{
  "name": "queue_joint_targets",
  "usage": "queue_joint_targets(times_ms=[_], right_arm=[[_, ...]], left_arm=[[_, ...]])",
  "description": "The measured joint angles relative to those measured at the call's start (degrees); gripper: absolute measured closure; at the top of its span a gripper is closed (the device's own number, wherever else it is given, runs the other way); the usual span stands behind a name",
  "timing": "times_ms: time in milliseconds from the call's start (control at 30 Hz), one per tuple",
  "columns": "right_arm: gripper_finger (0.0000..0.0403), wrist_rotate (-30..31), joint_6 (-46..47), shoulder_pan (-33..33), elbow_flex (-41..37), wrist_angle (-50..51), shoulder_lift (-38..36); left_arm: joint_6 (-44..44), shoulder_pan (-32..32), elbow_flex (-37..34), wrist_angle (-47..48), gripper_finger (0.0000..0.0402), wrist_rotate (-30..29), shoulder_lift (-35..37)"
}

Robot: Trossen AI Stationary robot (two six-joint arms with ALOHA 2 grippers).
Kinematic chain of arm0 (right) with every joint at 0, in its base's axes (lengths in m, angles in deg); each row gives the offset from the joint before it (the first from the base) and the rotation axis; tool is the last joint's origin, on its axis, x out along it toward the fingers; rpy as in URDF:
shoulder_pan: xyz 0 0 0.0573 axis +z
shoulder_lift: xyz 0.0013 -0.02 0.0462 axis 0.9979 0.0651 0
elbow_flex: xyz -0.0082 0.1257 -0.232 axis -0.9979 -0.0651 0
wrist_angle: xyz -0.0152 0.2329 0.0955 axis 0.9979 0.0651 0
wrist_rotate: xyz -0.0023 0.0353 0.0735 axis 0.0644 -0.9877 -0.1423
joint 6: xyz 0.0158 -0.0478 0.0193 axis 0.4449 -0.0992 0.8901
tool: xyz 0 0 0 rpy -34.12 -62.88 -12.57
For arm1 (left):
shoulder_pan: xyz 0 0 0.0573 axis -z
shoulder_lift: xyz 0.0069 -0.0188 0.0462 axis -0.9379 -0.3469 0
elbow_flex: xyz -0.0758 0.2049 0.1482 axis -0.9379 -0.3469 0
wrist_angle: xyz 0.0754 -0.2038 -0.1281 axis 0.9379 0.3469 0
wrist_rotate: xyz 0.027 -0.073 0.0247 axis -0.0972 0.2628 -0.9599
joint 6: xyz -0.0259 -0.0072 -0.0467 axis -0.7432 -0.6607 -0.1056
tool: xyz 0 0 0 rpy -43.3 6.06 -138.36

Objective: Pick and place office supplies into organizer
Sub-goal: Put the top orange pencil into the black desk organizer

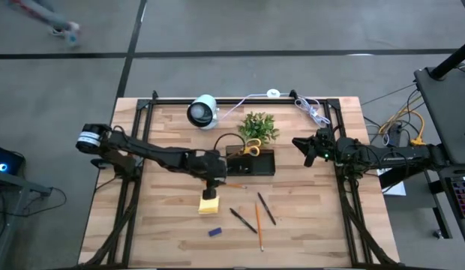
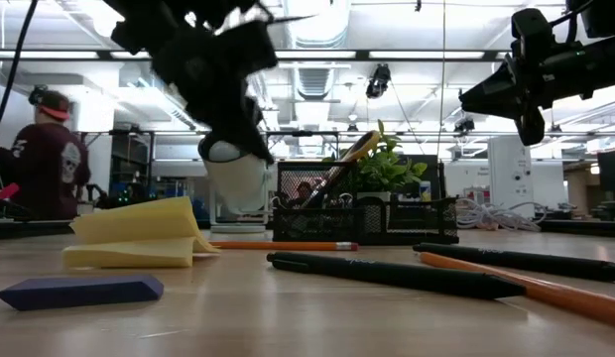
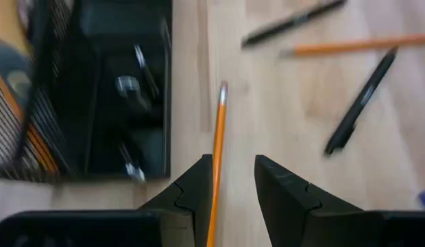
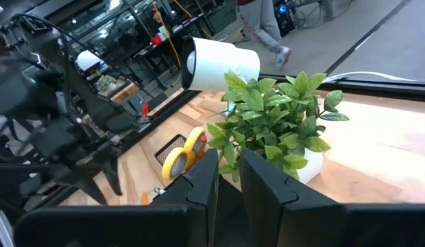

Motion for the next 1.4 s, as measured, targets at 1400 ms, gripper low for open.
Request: queue_joint_targets(times_ms=[1400], right_arm=[[0.0351, 0.1, 0.3, 0.0, 0.0, 1.3, 0.4]], left_arm=[[5.6, -1.4, 15.5, 22.3, 0.0308, 2.1, -17.5]])
